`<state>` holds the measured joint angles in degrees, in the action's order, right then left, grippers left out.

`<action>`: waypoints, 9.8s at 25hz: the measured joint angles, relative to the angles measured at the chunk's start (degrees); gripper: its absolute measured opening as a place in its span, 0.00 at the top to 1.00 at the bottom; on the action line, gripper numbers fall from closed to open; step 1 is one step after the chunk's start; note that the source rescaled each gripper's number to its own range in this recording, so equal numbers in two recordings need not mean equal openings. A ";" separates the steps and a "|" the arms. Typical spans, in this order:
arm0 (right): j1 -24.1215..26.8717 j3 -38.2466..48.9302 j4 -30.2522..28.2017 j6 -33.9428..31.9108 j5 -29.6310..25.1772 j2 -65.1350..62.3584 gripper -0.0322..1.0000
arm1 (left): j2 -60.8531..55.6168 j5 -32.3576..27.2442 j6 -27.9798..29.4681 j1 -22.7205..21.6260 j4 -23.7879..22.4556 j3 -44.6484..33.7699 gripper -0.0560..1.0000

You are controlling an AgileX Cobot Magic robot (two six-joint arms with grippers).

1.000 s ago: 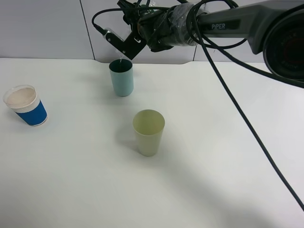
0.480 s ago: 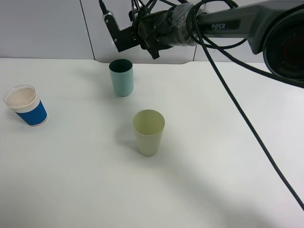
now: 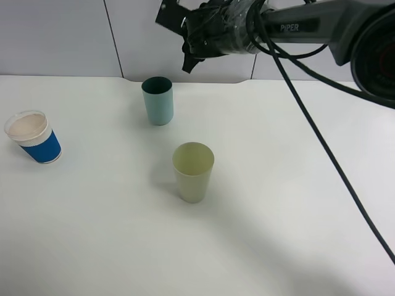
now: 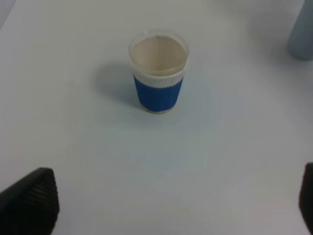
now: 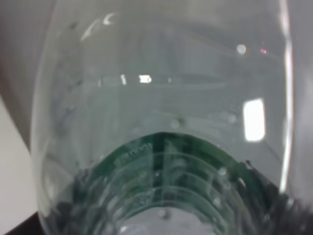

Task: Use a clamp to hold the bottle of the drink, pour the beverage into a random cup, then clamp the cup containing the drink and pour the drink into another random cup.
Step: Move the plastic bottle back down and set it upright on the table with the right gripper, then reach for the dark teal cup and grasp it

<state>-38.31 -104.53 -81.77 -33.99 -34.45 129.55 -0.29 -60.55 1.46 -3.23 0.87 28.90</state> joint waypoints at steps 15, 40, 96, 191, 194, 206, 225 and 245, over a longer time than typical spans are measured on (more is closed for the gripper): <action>3.14 0.00 34.40 -7.17 -7.61 -7.65 0.97 | 0.00 0.00 0.00 0.00 0.00 0.00 0.00; 8.37 8.61 75.22 37.57 22.36 -12.51 0.97 | 0.00 0.00 0.00 0.00 0.00 0.00 0.00; 19.30 52.33 85.76 42.07 80.20 -6.12 0.14 | 0.00 0.00 0.00 0.00 0.00 0.00 0.00; 44.69 75.31 72.54 33.43 -22.04 -129.66 0.00 | 0.00 0.00 0.00 0.00 0.00 0.00 0.00; 44.69 75.31 73.30 33.54 -24.58 -129.66 0.00 | 0.00 0.00 0.00 0.00 0.00 0.00 0.00; 44.69 75.94 76.09 32.59 -25.94 -129.66 0.00 | 0.00 0.00 0.00 0.00 0.00 0.00 0.00; 44.69 75.94 76.09 32.54 -25.90 -129.66 0.00 | 0.00 0.00 0.00 0.00 0.00 0.00 0.00; 44.69 75.94 76.09 32.54 -25.90 -129.66 0.00 | 0.00 0.00 0.00 0.00 0.00 0.00 0.00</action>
<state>6.38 -28.59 -5.67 -1.45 -60.36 -0.11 -0.29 -60.55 1.46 -3.23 0.87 28.90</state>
